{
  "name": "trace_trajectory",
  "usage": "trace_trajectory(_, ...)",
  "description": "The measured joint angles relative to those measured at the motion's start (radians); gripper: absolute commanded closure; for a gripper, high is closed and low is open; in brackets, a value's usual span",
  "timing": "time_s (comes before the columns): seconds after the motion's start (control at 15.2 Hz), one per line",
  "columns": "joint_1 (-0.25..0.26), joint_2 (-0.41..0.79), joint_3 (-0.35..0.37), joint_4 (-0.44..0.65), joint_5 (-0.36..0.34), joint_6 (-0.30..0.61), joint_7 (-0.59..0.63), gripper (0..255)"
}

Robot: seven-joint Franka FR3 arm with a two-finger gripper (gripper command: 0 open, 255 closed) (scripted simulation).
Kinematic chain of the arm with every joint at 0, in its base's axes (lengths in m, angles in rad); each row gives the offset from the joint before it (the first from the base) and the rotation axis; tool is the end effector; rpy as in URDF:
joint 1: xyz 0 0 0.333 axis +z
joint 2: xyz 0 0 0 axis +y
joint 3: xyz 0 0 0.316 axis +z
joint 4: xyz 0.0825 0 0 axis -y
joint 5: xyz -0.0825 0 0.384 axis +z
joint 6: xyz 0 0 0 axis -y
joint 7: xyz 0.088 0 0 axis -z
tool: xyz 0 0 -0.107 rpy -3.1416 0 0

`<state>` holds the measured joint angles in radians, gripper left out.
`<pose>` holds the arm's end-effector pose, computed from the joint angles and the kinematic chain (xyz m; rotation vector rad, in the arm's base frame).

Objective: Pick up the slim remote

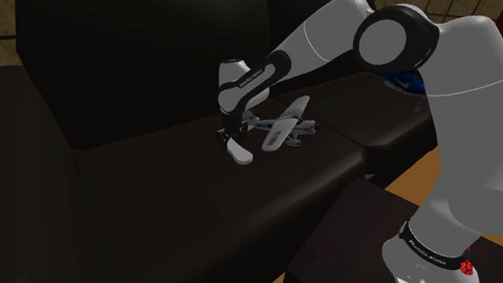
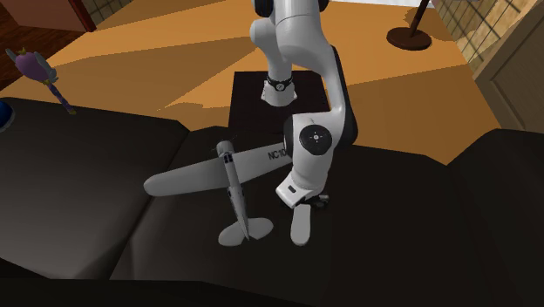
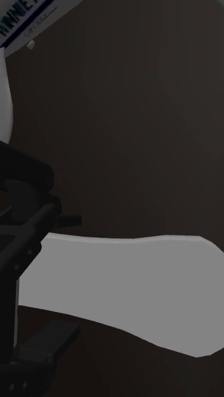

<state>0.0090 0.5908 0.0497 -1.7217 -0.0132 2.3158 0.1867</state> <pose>0.6708 0.0360 0.2446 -3.1169 0.1990 -0.0029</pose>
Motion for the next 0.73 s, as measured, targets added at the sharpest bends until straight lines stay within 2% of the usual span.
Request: trace_trajectory(0.73,-0.002,-0.083,0.003,0.019,0.004,-0.102,-0.001,255)
